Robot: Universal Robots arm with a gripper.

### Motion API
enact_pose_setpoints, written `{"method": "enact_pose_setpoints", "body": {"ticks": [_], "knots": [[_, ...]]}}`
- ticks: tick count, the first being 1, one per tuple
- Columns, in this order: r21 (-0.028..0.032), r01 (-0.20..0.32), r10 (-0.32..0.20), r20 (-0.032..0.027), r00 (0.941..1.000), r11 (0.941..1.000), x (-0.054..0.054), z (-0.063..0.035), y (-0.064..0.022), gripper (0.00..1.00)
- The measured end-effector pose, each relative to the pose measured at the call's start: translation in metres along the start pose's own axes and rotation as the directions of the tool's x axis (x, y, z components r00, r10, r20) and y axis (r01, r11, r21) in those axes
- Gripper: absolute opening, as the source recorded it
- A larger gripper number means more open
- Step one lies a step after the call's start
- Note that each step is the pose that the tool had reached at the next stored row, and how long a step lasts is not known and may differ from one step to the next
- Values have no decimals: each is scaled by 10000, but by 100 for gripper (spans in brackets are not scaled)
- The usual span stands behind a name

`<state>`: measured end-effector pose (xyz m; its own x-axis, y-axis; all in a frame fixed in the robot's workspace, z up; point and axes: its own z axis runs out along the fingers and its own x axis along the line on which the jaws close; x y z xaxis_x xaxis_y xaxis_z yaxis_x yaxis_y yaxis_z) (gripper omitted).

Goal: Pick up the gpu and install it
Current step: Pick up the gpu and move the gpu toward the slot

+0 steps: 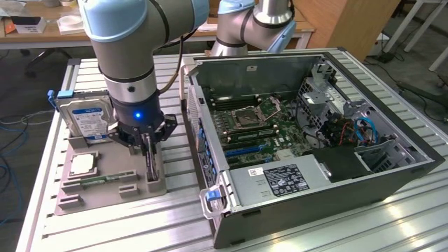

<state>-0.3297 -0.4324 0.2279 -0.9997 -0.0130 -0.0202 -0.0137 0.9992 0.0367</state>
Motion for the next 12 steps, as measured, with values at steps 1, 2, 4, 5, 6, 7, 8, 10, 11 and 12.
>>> {"method": "enact_pose_setpoints", "body": {"ticks": [1,2,4,5,6,7,8,10,11,12], "knots": [[0,0,0,0,10000,10000,0,0,0,27],[0,0,0,0,10000,10000,0,0,0,27],[0,0,0,0,10000,10000,0,0,0,27],[0,0,0,0,10000,10000,0,0,0,27],[0,0,0,0,10000,10000,0,0,0,27],[0,0,0,0,10000,10000,0,0,0,26],[0,0,0,0,10000,10000,0,0,0,26],[0,0,0,0,10000,10000,0,0,0,26],[0,0,0,0,10000,10000,0,0,0,26],[0,0,0,0,10000,10000,0,0,0,26]]}}
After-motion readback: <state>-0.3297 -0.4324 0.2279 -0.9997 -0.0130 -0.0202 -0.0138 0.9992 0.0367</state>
